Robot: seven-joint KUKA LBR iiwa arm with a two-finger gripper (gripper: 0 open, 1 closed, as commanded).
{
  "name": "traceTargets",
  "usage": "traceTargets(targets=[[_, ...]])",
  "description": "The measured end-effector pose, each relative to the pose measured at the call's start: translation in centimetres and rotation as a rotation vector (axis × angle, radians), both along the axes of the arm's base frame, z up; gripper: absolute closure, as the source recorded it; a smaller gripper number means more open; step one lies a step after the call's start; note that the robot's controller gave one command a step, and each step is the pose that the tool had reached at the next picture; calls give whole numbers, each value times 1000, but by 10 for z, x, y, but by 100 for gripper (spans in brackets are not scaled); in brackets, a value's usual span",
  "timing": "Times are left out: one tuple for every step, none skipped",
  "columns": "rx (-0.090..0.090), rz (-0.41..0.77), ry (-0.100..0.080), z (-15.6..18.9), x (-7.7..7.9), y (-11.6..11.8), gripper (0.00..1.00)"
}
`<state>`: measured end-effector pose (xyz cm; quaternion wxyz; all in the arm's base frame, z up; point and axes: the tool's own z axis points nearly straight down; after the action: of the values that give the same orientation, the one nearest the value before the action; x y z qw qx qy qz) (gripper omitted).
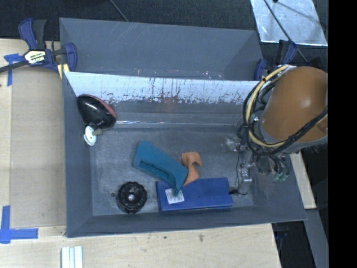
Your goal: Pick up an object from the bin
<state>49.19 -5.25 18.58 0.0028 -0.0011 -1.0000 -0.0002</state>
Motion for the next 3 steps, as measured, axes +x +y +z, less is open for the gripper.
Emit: traceTargets(targets=[[-1, 2, -9, 4, 2, 0, 0], [-1, -42, -13, -39, 20, 30, 0], [-1, -24, -9, -85, 4, 73, 0]])
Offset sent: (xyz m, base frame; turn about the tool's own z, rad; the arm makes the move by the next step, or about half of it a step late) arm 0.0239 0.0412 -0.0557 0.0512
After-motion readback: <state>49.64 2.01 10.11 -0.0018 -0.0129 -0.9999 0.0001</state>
